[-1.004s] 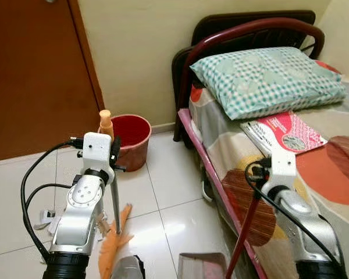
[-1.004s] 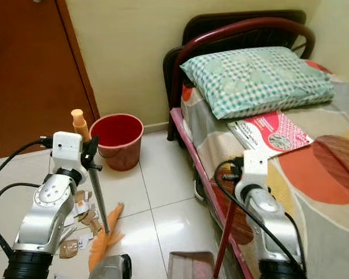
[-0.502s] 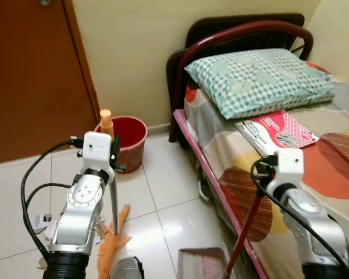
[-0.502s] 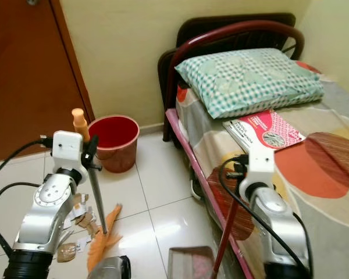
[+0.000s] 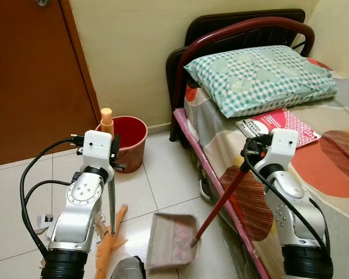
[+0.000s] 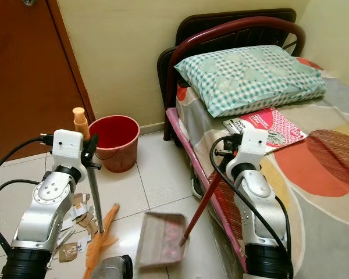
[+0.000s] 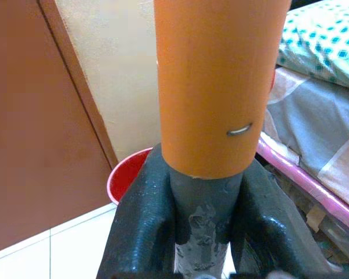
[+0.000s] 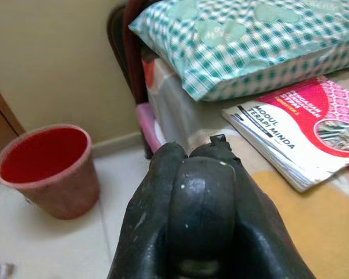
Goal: Sweep floor
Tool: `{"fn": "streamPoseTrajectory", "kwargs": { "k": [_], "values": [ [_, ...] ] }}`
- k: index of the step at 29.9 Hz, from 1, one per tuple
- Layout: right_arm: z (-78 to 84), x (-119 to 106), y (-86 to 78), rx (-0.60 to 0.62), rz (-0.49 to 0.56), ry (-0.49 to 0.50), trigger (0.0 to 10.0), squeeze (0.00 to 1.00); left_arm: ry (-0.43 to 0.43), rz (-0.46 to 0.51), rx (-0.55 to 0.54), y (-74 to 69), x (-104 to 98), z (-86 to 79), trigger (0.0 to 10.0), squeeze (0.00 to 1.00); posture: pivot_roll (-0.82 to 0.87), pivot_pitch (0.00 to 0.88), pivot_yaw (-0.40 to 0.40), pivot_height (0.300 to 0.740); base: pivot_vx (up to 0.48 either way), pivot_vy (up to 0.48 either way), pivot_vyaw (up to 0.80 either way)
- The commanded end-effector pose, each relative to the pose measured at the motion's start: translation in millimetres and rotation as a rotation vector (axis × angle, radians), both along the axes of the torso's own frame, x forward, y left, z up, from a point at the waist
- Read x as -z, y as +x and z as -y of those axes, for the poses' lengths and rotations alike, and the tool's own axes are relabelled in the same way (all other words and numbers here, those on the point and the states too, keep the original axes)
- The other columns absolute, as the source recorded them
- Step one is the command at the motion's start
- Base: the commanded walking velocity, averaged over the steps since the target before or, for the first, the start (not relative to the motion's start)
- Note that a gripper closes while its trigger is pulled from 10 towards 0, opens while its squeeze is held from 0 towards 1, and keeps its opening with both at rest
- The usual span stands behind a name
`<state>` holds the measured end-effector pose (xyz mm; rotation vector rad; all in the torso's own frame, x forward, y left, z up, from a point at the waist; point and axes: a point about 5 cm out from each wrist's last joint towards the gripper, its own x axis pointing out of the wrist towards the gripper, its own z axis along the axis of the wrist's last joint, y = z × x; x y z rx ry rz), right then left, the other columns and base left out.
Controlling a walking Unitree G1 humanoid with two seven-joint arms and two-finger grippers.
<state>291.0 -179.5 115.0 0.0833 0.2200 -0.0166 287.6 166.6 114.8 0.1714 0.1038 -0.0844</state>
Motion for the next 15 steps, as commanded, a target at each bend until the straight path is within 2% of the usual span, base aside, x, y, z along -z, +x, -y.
{"fn": "streamPoseTrajectory", "kwargs": {
  "k": [1,3,10,15],
  "values": [
    [-1.2,4.8,-0.5,-0.002,-0.036,-0.042,10.0,0.0,0.018,0.042,-0.008,1.9,-10.4,-3.3,10.0,0.0,-0.01,0.04,-0.024,0.74,0.0,0.0,0.0],
    [-5.5,10.9,-2.1,-0.024,-0.064,-0.041,10.0,0.0,0.017,0.039,-0.008,1.8,-9.9,-2.8,10.0,0.0,-0.01,0.04,-0.024,0.74,0.0,0.0,0.0],
    [-1.0,7.0,0.7,0.002,-0.025,-0.019,10.0,0.0,0.013,0.042,0.0,2.3,-11.1,-0.1,10.0,0.0,-0.01,0.046,-0.025,0.74,0.0,0.0,0.0],
    [-3.6,10.9,0.0,-0.007,-0.046,-0.022,10.0,0.0,0.014,0.041,0.001,2.3,-10.4,0.0,10.0,0.0,-0.02,0.035,-0.023,0.74,0.0,0.0,0.0]
  ]
}}
